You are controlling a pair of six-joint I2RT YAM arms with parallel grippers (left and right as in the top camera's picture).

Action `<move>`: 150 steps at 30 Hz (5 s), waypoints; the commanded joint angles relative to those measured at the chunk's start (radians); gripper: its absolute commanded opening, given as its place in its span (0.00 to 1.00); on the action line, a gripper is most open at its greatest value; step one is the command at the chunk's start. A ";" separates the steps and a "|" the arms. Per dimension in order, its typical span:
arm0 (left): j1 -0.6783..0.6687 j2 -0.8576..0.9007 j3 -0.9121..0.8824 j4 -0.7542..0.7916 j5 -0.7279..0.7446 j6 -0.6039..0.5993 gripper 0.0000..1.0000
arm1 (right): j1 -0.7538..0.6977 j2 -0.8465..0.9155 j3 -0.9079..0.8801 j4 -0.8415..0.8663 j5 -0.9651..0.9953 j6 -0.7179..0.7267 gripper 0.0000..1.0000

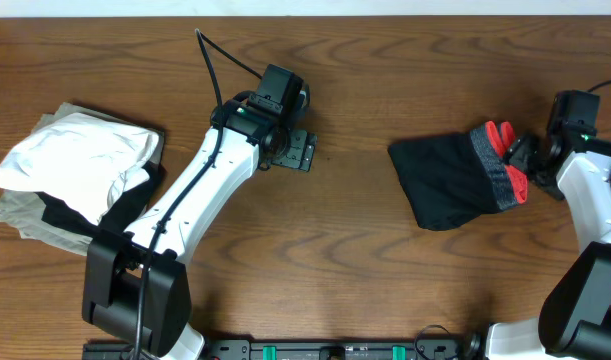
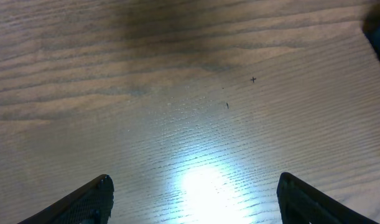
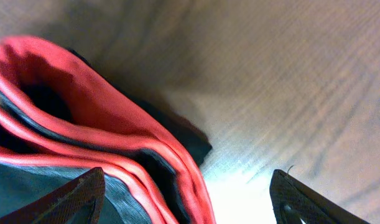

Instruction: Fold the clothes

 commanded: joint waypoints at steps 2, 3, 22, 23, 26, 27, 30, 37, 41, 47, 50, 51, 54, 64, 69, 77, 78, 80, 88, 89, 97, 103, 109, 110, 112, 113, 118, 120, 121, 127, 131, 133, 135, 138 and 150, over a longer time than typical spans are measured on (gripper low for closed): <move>0.004 0.000 0.010 0.004 0.004 0.013 0.85 | -0.008 -0.011 0.016 -0.018 -0.068 -0.007 0.81; 0.004 0.000 0.010 0.005 0.004 0.013 0.85 | -0.008 -0.011 0.019 -0.018 -0.094 -0.010 0.80; 0.004 0.000 0.010 0.003 0.004 0.013 0.85 | 0.003 0.145 0.077 0.120 -0.446 -0.306 0.01; 0.004 0.000 0.010 0.003 0.004 0.013 0.85 | 0.002 0.169 0.077 0.132 -0.416 -0.303 0.01; 0.004 0.000 0.010 -0.005 0.004 0.013 0.85 | -0.002 0.216 0.077 0.147 -0.266 -0.230 0.01; 0.004 0.000 0.010 -0.008 0.004 0.013 0.85 | -0.005 0.227 0.077 0.146 -0.213 -0.197 0.01; 0.004 0.000 0.010 -0.006 0.004 0.013 0.85 | -0.009 0.239 0.077 0.148 -0.165 -0.180 0.01; 0.004 0.000 0.010 -0.007 0.004 0.013 0.85 | -0.005 0.238 0.077 0.149 -0.177 -0.177 0.02; 0.004 0.000 0.010 -0.007 0.004 0.013 0.85 | 0.003 0.213 0.079 0.138 -0.255 -0.177 0.01; 0.004 0.000 0.010 -0.008 0.004 0.013 0.86 | 0.004 0.087 0.079 0.140 -0.284 -0.158 0.02; 0.004 0.000 0.010 -0.008 0.004 0.013 0.90 | 0.005 0.036 0.079 0.129 -0.238 -0.158 0.01; 0.004 0.000 0.010 -0.008 0.004 0.013 0.92 | 0.005 0.024 0.079 0.121 -0.220 -0.158 0.01; 0.004 0.000 0.010 -0.008 0.005 0.013 0.94 | 0.006 0.018 0.079 0.096 -0.209 -0.158 0.01; 0.004 0.000 0.010 -0.007 0.060 0.048 0.98 | 0.038 0.150 0.069 0.084 -0.127 -0.154 0.01; 0.004 0.000 0.010 -0.002 0.060 0.056 0.98 | 0.074 0.241 0.069 0.130 -0.108 -0.154 0.01; 0.004 0.000 0.010 0.000 0.060 0.060 0.98 | 0.202 0.364 0.069 0.195 -0.204 -0.320 0.01; 0.004 0.000 0.010 0.000 0.060 0.059 0.98 | 0.224 0.374 0.069 0.195 -0.216 -0.338 0.01; 0.004 0.000 0.010 0.000 0.060 0.059 0.98 | 0.267 0.381 0.069 0.194 -0.227 -0.348 0.01; 0.004 0.000 0.010 -0.008 0.078 0.059 0.98 | 0.425 0.380 0.070 0.195 -0.274 -0.354 0.01; 0.004 0.000 0.010 -0.011 0.092 0.060 0.98 | 0.440 0.376 0.069 0.191 -0.282 -0.354 0.01; 0.004 0.000 0.010 -0.022 0.109 0.067 0.98 | 0.523 0.262 0.070 0.176 -0.318 -0.354 0.01; 0.004 0.000 0.010 -0.025 0.127 0.066 0.98 | 0.515 0.019 0.070 0.136 -0.277 -0.319 0.04; 0.003 0.008 0.010 -0.033 0.281 0.088 0.98 | 0.500 -0.217 0.070 0.012 -0.235 -0.262 0.04; 0.001 0.013 0.008 -0.030 0.301 0.100 0.98 | 0.501 -0.229 0.070 -0.018 -0.235 -0.263 0.04; -0.006 0.024 0.000 -0.022 0.307 0.104 0.98 | 0.501 -0.235 0.069 -0.082 -0.212 -0.262 0.04; -0.009 0.032 -0.005 -0.018 0.307 0.104 0.98 | 0.501 -0.230 0.069 -0.105 -0.195 -0.261 0.04; -0.040 0.086 -0.016 -0.005 0.311 0.105 0.98 | 0.500 -0.147 0.045 -0.137 -0.107 -0.210 0.04; -0.058 0.104 -0.016 0.006 0.311 0.105 0.98 | 0.499 -0.098 0.037 -0.129 -0.100 -0.190 0.03; -0.066 0.113 -0.016 0.014 0.311 0.105 0.98 | 0.496 -0.069 0.036 -0.124 -0.095 -0.178 0.03; -0.121 0.164 -0.018 0.063 0.311 0.108 0.98 | 0.468 0.105 0.036 -0.082 -0.039 -0.163 0.01; -0.143 0.192 -0.018 0.095 0.311 0.108 0.98 | 0.451 0.206 0.036 -0.058 -0.011 -0.120 0.01; -0.151 0.205 -0.018 0.111 0.310 0.108 0.98 | 0.445 0.243 0.036 -0.044 -0.007 -0.116 0.01; -0.157 0.218 -0.018 0.126 0.311 0.108 0.98 | 0.441 0.272 0.036 -0.034 -0.010 -0.116 0.01; -0.160 0.241 -0.018 0.151 0.311 0.108 0.98 | 0.441 0.303 0.036 -0.028 -0.010 -0.117 0.01; -0.187 0.352 -0.018 0.234 0.515 0.107 0.98 | 0.441 0.317 0.036 -0.013 -0.014 -0.117 0.01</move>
